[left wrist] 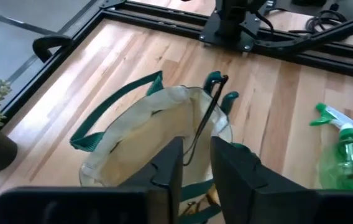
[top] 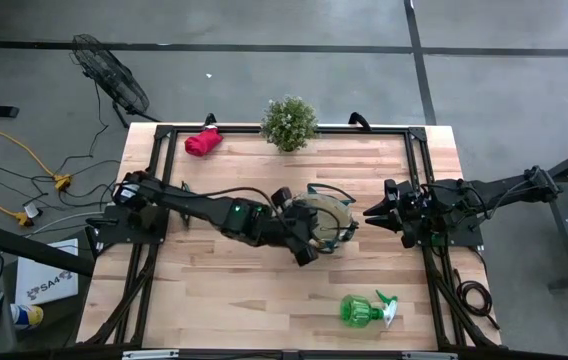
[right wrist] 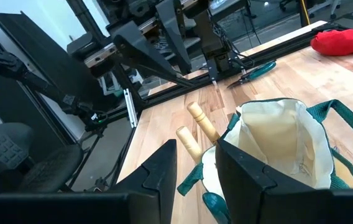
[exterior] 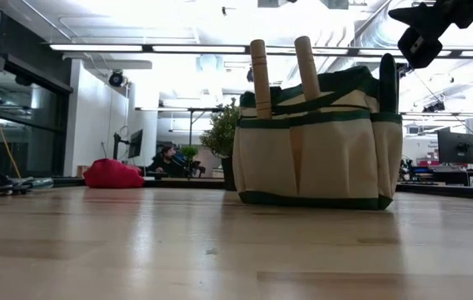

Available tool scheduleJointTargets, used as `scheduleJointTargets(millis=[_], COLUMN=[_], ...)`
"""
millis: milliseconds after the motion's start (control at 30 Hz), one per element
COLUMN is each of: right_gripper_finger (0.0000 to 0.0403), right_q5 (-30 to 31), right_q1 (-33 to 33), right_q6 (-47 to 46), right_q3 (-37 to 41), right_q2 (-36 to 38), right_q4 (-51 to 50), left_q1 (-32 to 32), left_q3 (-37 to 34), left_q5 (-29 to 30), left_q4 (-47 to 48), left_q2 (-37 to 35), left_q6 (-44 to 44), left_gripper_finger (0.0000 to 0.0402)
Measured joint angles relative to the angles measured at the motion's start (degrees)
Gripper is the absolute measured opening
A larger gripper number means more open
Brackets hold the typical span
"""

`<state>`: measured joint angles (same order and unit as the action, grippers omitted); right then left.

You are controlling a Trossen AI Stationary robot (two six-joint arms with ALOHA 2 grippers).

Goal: Pick & Place Garden tools in Gardening bag
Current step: Put the green shear scissors into the brown gardening bag

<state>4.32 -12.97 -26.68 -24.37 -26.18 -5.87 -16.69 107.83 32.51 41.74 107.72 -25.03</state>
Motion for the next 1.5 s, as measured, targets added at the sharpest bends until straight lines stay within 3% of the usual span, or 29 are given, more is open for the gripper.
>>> scheduleJointTargets(millis=[233,533,833,1133,1500], right_gripper_finger=[0.0103,0.0103,0.0103,0.0103,0.0103], right_q5=[0.01,-0.11,-0.07,-0.20,0.39], right_q1=[-0.02,-0.04,-0.04,-0.04,-0.04], right_q6=[-0.02,-6.29,-6.71,-6.54,-7.78], right_q3=[-0.01,-0.01,0.01,0.00,-0.01], right_q2=[-0.01,0.01,0.00,0.00,-0.01], right_q4=[0.00,0.02,0.04,0.04,0.26], left_q1=[-0.09,0.95,1.68,4.79,8.47], left_q3=[0.00,0.00,-0.02,-0.02,-0.07], left_q5=[-1.42,-2.37,-5.60,-16.90,-17.83], left_q4=[-0.51,-2.34,-7.89,-18.18,-19.90], left_q2=[0.00,0.04,0.04,0.12,1.00], left_q6=[2.12,3.50,7.08,12.74,15.44], left_gripper_finger=[0.0005,0.0002,0.0001,0.0000,0.0000])
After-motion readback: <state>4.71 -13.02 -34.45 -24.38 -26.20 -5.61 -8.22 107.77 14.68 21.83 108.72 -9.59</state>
